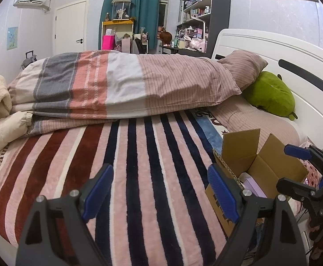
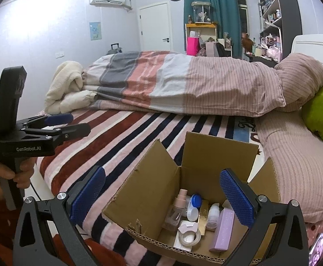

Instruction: Organize rigid objects

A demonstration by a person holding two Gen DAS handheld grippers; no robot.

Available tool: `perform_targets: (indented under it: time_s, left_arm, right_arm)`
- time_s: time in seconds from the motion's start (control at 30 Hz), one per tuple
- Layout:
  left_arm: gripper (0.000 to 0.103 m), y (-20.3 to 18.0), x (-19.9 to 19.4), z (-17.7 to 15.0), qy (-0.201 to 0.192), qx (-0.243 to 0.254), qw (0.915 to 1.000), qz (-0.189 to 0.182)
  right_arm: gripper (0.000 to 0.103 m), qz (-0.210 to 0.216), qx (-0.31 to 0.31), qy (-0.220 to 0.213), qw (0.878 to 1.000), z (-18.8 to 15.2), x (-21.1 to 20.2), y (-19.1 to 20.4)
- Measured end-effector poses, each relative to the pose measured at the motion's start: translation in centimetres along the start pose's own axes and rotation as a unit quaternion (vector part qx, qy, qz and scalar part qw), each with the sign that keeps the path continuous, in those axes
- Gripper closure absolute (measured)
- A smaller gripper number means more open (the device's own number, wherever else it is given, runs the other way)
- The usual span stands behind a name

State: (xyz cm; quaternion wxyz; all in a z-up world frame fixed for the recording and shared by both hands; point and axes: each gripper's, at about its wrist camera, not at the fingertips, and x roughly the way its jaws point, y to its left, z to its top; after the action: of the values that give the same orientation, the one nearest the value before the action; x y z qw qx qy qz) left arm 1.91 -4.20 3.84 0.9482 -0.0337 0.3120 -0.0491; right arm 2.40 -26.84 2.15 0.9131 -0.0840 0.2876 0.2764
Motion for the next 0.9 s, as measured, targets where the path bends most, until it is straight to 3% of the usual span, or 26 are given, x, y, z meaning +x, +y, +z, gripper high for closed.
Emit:
perform_targets:
  time_s: [0.9]
  left_arm:
    - [0.018,-0.38,0.02,-0.06,-0.003,0.004,1.0,0.005]
  right_arm:
    - [0.0,-0.01,0.013,0.004,1.0,-0.51,-0.16,0.47]
